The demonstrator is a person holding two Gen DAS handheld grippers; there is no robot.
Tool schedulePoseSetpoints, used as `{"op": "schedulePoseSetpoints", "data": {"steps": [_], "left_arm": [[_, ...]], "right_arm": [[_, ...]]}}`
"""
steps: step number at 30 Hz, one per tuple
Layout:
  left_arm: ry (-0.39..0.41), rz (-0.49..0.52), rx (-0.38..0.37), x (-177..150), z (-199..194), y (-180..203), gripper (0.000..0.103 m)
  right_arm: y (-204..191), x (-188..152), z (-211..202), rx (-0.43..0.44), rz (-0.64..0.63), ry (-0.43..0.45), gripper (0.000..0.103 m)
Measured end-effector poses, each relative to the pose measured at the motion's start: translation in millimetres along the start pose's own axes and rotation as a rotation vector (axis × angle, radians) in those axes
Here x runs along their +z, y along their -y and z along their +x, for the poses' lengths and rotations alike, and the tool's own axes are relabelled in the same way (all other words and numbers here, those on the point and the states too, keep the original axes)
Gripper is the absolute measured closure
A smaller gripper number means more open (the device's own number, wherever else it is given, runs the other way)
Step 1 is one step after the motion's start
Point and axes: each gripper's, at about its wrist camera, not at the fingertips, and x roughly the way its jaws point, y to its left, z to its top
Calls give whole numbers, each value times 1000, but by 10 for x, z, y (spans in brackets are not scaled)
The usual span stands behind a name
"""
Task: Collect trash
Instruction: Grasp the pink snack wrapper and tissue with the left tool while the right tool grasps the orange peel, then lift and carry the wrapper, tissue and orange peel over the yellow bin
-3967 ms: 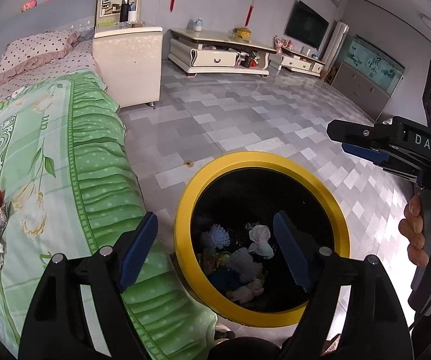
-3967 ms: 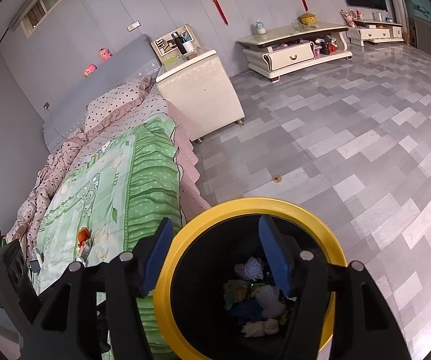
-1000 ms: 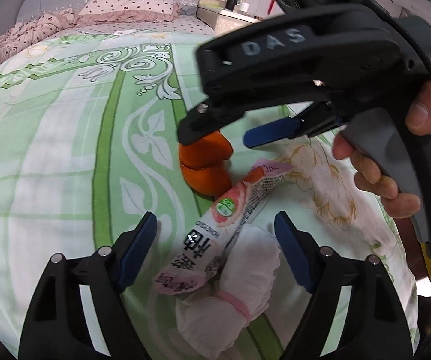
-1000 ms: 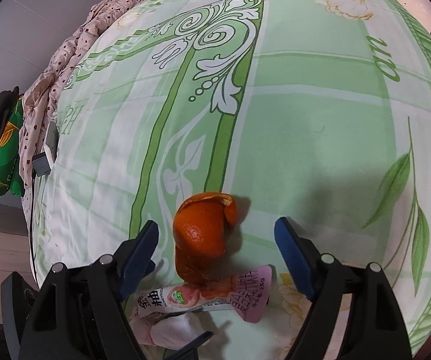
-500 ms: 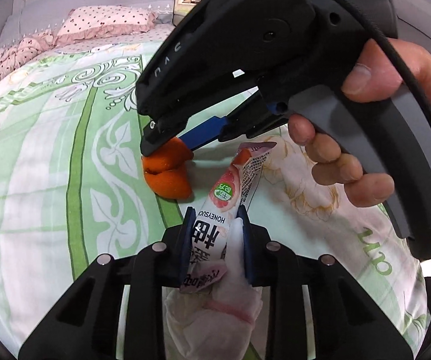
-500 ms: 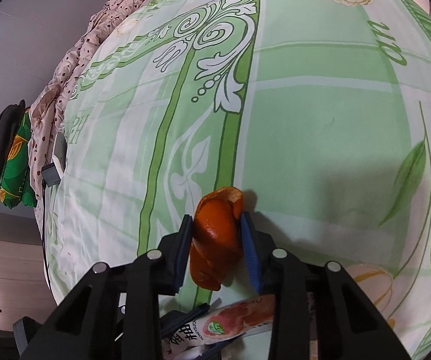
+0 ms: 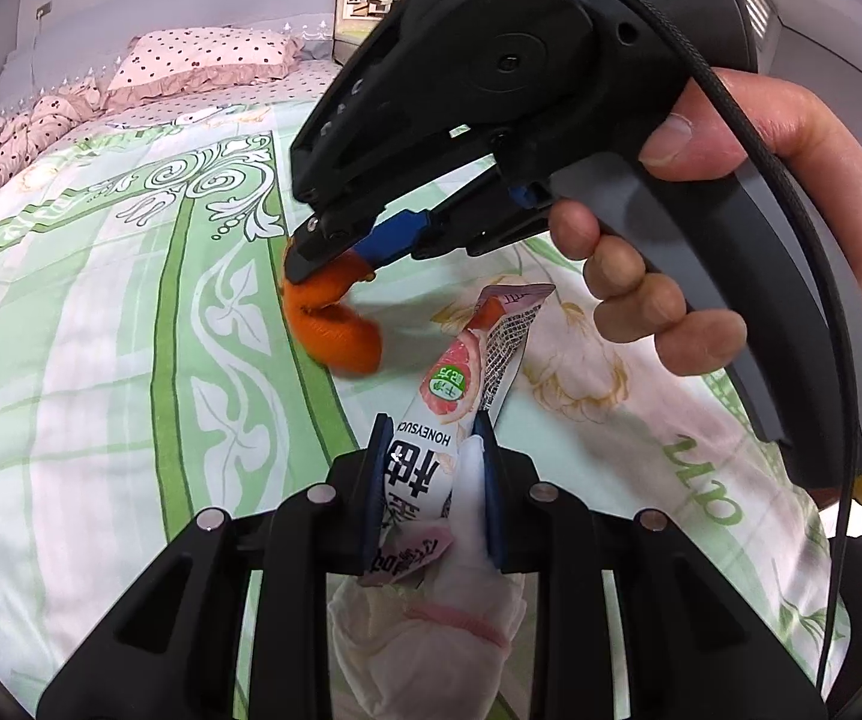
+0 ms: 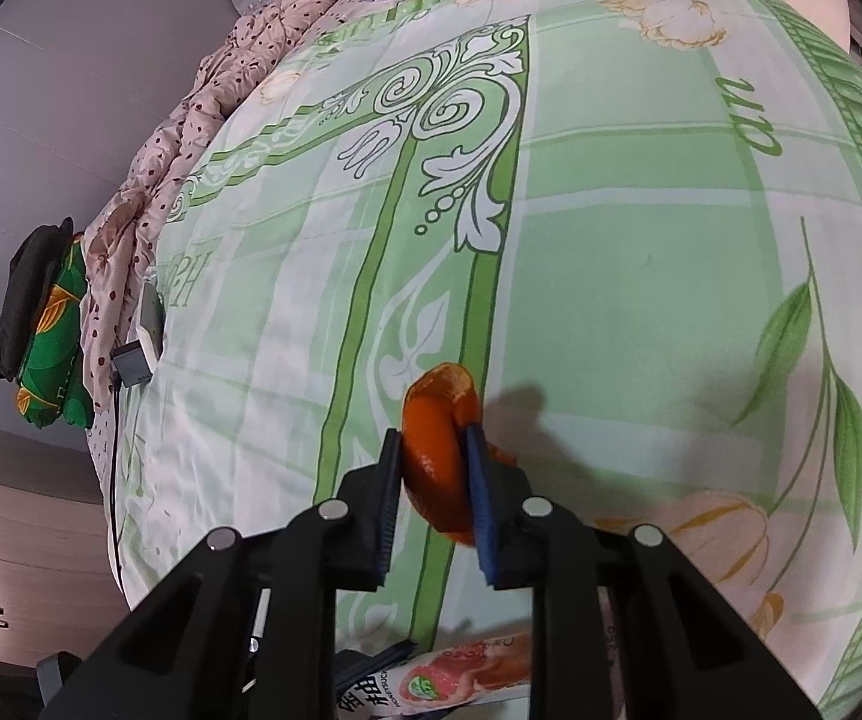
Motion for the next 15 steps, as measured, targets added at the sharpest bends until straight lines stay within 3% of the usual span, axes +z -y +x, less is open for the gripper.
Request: {"op": "schedulePoseSetpoints", "data": {"steps": [15], "left_arm": [[85, -38, 32, 103, -890, 90, 78]], "right_arm": [[-93, -414, -1133, 39, 11, 169, 84]]}}
